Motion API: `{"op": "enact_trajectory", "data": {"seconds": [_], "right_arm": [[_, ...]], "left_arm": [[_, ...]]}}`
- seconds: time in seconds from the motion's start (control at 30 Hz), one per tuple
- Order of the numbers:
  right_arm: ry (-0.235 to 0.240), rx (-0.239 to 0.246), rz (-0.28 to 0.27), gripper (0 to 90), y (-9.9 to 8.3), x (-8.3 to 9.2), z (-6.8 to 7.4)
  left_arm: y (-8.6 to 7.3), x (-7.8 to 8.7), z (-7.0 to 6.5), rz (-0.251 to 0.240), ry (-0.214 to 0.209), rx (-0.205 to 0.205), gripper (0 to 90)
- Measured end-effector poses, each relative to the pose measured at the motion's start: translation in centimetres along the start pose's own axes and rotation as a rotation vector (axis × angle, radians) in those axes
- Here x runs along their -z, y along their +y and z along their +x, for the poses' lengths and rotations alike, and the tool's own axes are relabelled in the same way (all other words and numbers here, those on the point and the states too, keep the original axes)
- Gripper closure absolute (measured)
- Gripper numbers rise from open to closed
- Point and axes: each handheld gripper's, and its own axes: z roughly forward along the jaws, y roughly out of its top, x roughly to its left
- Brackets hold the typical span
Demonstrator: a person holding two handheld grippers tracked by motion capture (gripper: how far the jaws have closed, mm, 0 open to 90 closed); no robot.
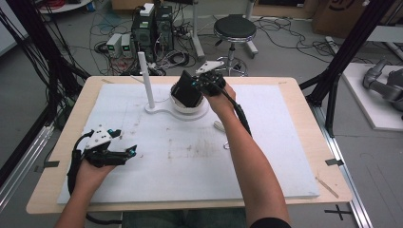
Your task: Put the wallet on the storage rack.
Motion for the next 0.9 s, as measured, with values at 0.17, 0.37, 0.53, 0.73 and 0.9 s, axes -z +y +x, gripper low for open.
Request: {"op": "enact_trajectory", "data": {"seconds": [0.17,0.37,0.53,0.73,0.9], "right_arm": [[0.015,-0.074,0.008,71.7,-0.8,-0.6,0.0],[0.034,-0.112,0.018,45.7,-0.9,0.5,-0.6],[0.018,-0.096,0.003,38.9,-1.4,2.6,-0.7],[0.019,-0.105,-0.003,32.6,-2.9,5.4,-0.9],[0.032,-0.108,-0.027,29.7,-4.5,7.8,-0.8]], "left_arm": [[0.0,-0.1,0.0,0.004,-0.005,0.0,15.9],[0.0,-0.2,0.0,0.004,-0.01,0.001,15.9],[0.0,-0.3,-0.2,0.007,-0.013,-0.003,15.9],[0.2,-0.4,-0.3,0.007,-0.016,-0.011,15.9],[0.4,-0.7,-0.4,0.001,-0.026,-0.007,15.9]]}}
